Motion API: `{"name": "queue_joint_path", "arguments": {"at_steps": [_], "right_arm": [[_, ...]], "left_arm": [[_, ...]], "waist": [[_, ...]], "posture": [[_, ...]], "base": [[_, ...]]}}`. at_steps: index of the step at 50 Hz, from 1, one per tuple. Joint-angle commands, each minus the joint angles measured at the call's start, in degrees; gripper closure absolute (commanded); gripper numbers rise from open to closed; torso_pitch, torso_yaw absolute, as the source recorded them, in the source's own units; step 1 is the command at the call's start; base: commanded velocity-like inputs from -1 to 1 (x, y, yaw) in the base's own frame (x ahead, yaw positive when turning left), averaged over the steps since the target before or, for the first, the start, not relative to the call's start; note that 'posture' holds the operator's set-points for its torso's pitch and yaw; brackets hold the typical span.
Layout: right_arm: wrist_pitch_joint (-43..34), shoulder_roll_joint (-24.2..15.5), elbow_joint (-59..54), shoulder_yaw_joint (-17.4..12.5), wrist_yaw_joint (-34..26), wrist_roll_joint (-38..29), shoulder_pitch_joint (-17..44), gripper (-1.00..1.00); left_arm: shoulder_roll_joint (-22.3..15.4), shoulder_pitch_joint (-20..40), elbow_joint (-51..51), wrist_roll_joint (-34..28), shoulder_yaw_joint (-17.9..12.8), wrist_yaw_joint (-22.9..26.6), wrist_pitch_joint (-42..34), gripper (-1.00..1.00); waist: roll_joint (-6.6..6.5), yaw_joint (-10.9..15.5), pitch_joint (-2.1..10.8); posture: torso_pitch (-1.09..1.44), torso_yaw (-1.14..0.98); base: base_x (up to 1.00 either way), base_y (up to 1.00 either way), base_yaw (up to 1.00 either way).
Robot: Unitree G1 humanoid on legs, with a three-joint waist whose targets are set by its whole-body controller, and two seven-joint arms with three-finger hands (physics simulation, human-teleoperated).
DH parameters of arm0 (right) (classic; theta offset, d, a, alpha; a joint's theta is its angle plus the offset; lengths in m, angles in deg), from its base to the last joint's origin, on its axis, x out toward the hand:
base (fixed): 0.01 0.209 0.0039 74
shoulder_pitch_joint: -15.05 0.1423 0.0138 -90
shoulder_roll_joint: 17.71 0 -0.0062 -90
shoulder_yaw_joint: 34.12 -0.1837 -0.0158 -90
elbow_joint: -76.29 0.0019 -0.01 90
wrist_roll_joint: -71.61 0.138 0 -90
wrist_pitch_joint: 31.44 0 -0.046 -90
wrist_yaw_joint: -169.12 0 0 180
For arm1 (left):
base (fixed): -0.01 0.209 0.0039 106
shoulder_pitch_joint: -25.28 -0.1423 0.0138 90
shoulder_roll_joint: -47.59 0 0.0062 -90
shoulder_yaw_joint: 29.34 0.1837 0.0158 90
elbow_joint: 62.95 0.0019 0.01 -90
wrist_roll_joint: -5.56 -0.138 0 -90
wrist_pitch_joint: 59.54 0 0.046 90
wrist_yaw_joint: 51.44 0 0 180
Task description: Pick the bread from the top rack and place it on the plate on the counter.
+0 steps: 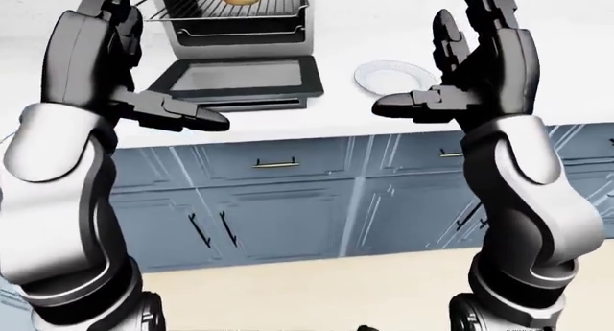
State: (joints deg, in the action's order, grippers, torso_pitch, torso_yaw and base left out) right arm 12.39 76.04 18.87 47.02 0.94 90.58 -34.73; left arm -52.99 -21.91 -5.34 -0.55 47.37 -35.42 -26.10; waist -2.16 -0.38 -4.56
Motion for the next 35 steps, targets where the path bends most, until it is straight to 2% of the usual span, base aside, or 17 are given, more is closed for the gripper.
{"name": "queue_joint_path", "arguments": {"at_steps": [1,4,6,7,8,10,15,18,19,20,21,23,27,28,32,33,35], "right_arm": [[0.82,-0.81,1.71,-0.80,0.69,0.45,1.82,-1.00],[0.47,-1.11,2.23,-0.50,0.97,0.65,2.29,-1.00],[0.72,-1.35,2.15,-0.48,0.90,0.54,2.41,-1.00],[0.75,-1.25,2.05,-0.68,1.03,0.71,2.56,-1.00],[0.92,-1.30,2.10,-0.69,1.06,0.74,2.49,-1.00],[1.08,-1.32,2.08,-0.69,1.15,0.75,2.24,-1.00],[2.05,-1.54,1.90,-0.56,0.93,0.52,1.83,-1.00],[1.80,-1.48,1.98,-1.11,1.14,1.12,1.67,-1.00],[1.40,-1.33,1.98,-1.62,1.53,1.76,1.79,-1.00],[1.51,-1.50,1.93,-1.56,1.69,1.83,1.75,-1.00],[1.56,-1.62,2.03,-1.52,1.84,1.89,1.53,-1.00],[1.38,-1.66,2.27,-1.62,2.10,2.28,1.43,-1.00],[1.42,-1.87,2.22,-1.44,2.52,2.60,1.49,-1.00],[1.55,-1.90,2.19,-1.31,2.51,2.59,1.48,-1.00],[1.54,-1.98,2.18,-0.87,2.13,2.22,1.67,-1.00],[1.66,-2.09,2.44,-0.80,1.84,2.12,1.55,-1.00],[1.56,-2.04,2.48,-0.98,1.77,2.05,1.51,-1.00]], "left_arm": [[-1.00,1.89,-1.27,-0.56,-0.61,0.42,0.51,-1.00],[-1.48,2.96,-1.76,-0.89,-0.55,0.90,-0.43,-1.00],[-2.42,4.01,-1.96,-1.12,-0.67,1.55,-1.25,-1.00],[-2.67,4.30,-2.07,-1.26,-0.70,1.73,-1.48,-1.00],[-2.72,4.28,-2.15,-1.43,-0.72,1.76,-1.43,-1.00],[-2.79,4.06,-2.37,-1.68,-0.85,1.94,-1.42,-1.00],[-3.27,4.89,-2.34,-2.29,-0.75,2.38,-1.87,-1.00],[-3.30,5.07,-2.25,-2.72,-0.46,2.77,-1.89,-1.00],[-3.39,5.21,-2.36,-2.83,-0.59,2.93,-2.08,-1.00],[-3.41,5.20,-2.39,-2.93,-0.59,3.03,-2.10,-1.00],[-3.33,5.11,-2.52,-3.05,-0.54,3.08,-2.24,-1.00],[-3.33,5.23,-2.29,-3.27,-0.52,3.10,-2.07,-1.00],[-3.96,6.24,-2.04,-3.60,-0.54,3.69,-2.53,-1.00],[-4.02,6.28,-2.07,-3.68,-0.61,3.77,-2.61,-1.00],[-3.91,5.95,-2.21,-3.99,-0.63,4.01,-2.41,-1.00],[-4.18,6.04,-2.65,-4.06,-0.81,4.24,-2.86,-1.00],[-4.55,6.02,-2.99,-4.23,-0.90,4.56,-3.18,-1.00]], "waist": [[-0.12,-0.06,0.91],[2.57,0.42,1.02],[5.40,0.90,4.55],[2.97,0.41,2.91],[3.86,0.24,2.31],[3.85,-0.14,3.26],[0.86,-0.13,2.39],[-4.52,0.03,3.83],[-2.42,0.24,3.22],[-2.90,-0.09,3.30],[-2.08,0.36,2.34],[-0.82,0.12,2.98],[3.75,1.01,2.23],[2.62,1.05,1.99],[2.63,0.85,2.91],[2.20,0.78,4.16],[1.56,0.57,3.30]], "posture": [[0.00,0.00],[0.00,0.00],[0.00,0.00],[0.00,0.00],[0.00,0.00],[0.00,0.00],[0.00,0.00],[0.00,0.00],[0.00,0.00],[0.00,0.00],[0.00,0.00],[0.00,0.00],[0.00,0.00],[0.00,0.00],[0.00,0.00],[0.00,0.00],[0.00,0.00]], "base": [[0.00,0.00,0.00],[0.00,0.00,0.00],[0.09,0.00,0.00],[0.10,0.00,0.00],[0.10,0.00,0.00],[0.11,0.00,0.00],[0.10,0.00,0.00],[0.15,0.00,0.00],[0.12,0.00,0.00],[0.09,0.00,0.00],[0.00,0.00,0.00],[0.00,0.00,0.00],[0.00,0.00,0.00],[0.00,0.00,0.00],[0.01,0.00,0.00],[0.07,0.00,0.00],[0.18,0.00,0.00]]}}
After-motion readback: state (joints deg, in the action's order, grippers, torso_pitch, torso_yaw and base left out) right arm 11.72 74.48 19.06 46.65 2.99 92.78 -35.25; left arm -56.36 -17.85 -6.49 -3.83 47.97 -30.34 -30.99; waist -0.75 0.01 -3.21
